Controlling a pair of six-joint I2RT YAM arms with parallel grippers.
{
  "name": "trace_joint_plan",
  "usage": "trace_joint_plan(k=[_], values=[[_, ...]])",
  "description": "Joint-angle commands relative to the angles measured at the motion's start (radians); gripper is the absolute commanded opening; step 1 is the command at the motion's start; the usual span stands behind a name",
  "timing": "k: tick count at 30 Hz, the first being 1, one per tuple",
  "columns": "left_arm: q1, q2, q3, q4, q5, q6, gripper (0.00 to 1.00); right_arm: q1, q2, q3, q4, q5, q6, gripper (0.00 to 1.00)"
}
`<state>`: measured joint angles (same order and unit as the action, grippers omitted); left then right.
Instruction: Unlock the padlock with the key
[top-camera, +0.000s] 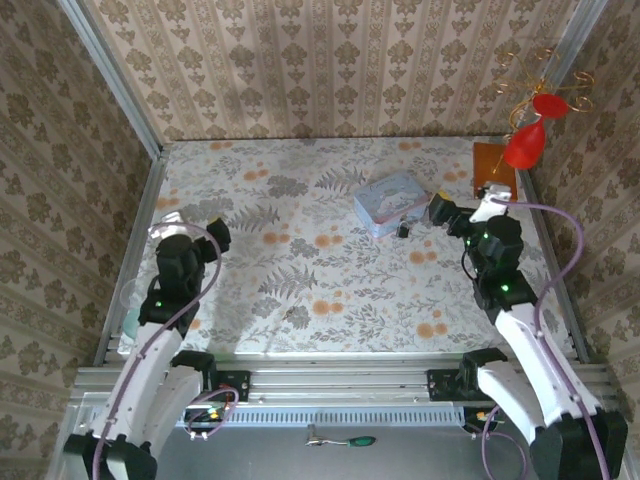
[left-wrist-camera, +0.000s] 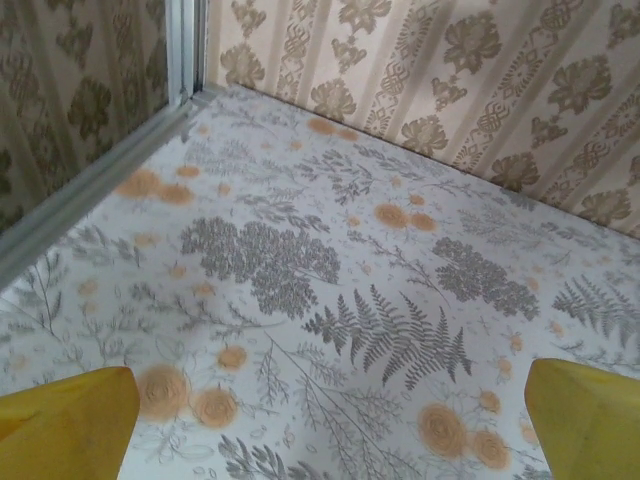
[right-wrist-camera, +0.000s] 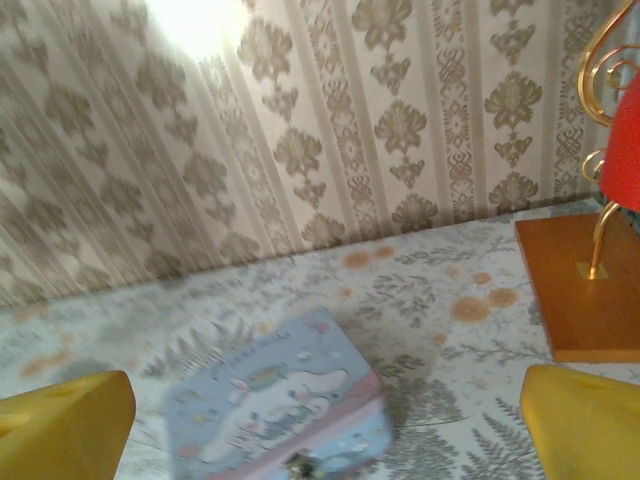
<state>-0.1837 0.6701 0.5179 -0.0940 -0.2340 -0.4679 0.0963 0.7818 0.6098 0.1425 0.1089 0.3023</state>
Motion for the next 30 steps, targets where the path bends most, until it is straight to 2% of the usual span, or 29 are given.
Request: trace_joint_plan(k=[1, 3, 6, 8, 11, 13, 15, 19, 22, 30], values=[[0.089, -0.077, -0.085, 0.057, 0.261, -0.121, 1.0, -0.008, -0.09, -0.011, -0.255, 0.026, 0.226, 1.0], [0.104, -0.064, -0.09, 0.076, 0.314, -0.123, 1.0, -0.01, -0.124, -0.02, -0.252, -0.077, 0.194, 1.0], [0.089, 0.018, -0.031, 0.013, 0.37, -0.067, 1.0, -0.009, -0.122, 0.014, -0.34, -0.169, 0.19, 1.0], [0.048, 0.071, 0.0, -0.027, 0.364, -0.044, 1.0, -0.002, -0.107, 0.027, -0.38, -0.222, 0.19, 0.97], [-0.069, 0.128, 0.028, -0.059, 0.298, 0.007, 1.0, 0.051, -0.071, 0.039, -0.42, -0.269, 0.205, 0.94], [-0.153, 0.154, 0.039, -0.078, 0.216, 0.032, 1.0, 0.148, -0.034, 0.047, -0.438, -0.248, 0.219, 0.93], [-0.198, 0.167, 0.034, -0.079, 0.168, 0.044, 1.0, 0.273, 0.004, 0.052, -0.442, -0.183, 0.238, 0.92], [-0.209, 0.152, -0.006, -0.058, 0.136, 0.049, 1.0, 0.528, 0.138, 0.085, -0.422, -0.069, 0.295, 0.91], [-0.209, 0.091, -0.03, -0.074, 0.086, 0.066, 1.0, 0.659, 0.279, 0.136, -0.417, -0.03, 0.331, 0.88], [-0.21, -0.263, -0.191, -0.079, -0.074, 0.121, 1.0, 0.848, 0.697, 0.362, -0.481, -0.068, 0.418, 0.75]])
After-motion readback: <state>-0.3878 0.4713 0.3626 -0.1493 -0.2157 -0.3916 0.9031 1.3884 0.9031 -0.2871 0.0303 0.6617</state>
